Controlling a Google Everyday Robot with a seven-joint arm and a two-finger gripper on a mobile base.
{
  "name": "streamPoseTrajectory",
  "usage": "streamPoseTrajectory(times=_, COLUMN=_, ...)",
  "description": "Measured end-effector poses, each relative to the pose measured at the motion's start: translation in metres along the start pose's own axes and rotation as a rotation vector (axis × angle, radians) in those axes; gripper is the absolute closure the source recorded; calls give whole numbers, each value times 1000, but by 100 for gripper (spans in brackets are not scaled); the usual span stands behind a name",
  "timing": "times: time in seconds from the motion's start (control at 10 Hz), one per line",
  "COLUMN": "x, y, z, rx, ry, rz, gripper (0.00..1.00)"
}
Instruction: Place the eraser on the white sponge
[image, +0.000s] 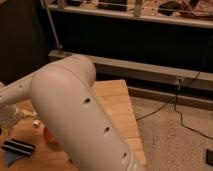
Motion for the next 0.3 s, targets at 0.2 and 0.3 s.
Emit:
streamPoseTrajectory(times=0.2, x=10, y=-22, z=-15, rx=33, ry=-29, rz=115, gripper=20)
streamPoseTrajectory(times=0.3, x=14, y=-26, z=-19, rx=40, ry=-35, rz=145, gripper=20)
